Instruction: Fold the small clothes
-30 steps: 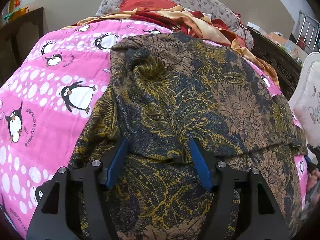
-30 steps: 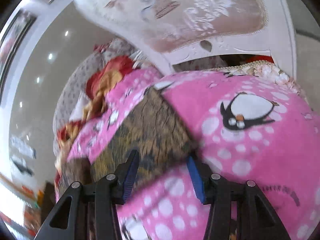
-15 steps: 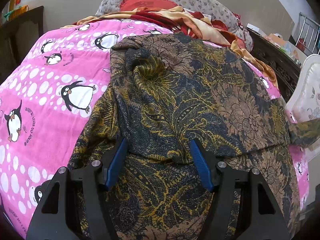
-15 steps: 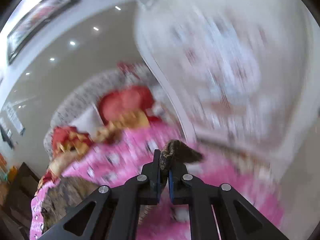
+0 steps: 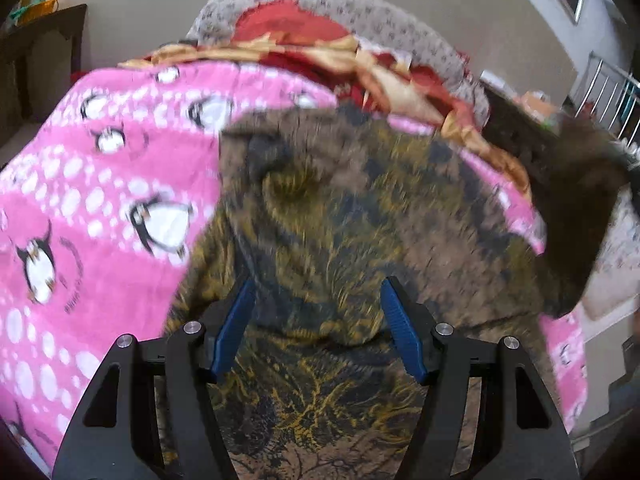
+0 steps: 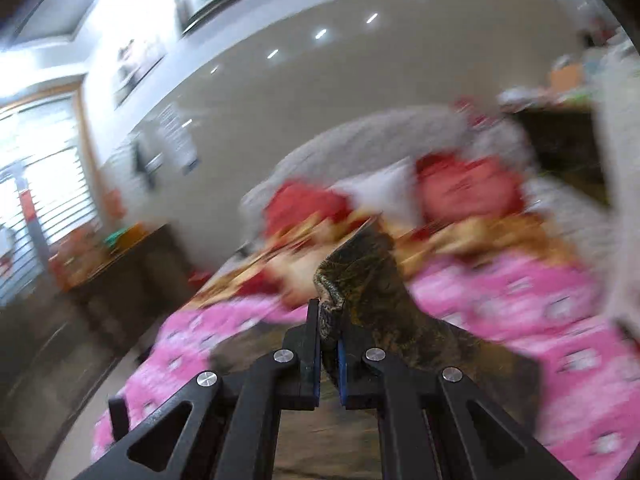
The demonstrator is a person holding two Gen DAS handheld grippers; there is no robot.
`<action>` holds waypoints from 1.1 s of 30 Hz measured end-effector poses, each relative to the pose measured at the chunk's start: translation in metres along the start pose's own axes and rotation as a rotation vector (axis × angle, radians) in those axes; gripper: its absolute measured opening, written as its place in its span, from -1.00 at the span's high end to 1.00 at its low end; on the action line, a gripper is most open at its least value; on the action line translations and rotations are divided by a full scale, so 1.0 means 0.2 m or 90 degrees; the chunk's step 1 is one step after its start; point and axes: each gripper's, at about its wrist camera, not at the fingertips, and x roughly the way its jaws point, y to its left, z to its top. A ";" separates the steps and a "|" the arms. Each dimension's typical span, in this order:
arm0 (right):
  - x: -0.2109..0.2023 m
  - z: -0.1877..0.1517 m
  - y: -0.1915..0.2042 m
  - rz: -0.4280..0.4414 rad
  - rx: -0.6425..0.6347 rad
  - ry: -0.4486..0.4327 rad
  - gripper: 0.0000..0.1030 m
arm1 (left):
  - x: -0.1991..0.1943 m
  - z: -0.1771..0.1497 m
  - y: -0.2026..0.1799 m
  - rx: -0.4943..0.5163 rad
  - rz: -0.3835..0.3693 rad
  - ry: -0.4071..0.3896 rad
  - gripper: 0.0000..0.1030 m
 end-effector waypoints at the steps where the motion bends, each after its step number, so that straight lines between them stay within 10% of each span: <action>1: 0.13 -0.07 0.07 0.023 0.001 0.025 0.89 | -0.03 0.02 0.01 -0.007 -0.005 -0.010 -0.27; 11: 0.83 -0.76 0.25 -0.016 -0.028 0.293 0.88 | -0.01 0.10 -0.02 -0.026 -0.098 0.018 -0.27; 13: 0.77 -0.79 0.25 -0.012 -0.032 0.278 0.75 | 0.09 0.11 -0.08 -0.015 -0.134 0.060 -0.27; 17: 0.59 -0.80 0.25 -0.013 -0.057 0.255 -0.35 | 0.27 0.12 -0.19 0.003 -0.167 0.113 -0.27; 23: 0.25 -0.91 0.22 -0.089 -0.207 0.244 -0.35 | 0.47 0.10 -0.27 0.015 -0.208 0.181 -0.27; 33: 0.15 -0.95 -0.01 -0.105 -0.102 0.224 -0.35 | 0.41 0.16 -0.34 -0.019 -0.334 0.156 -0.32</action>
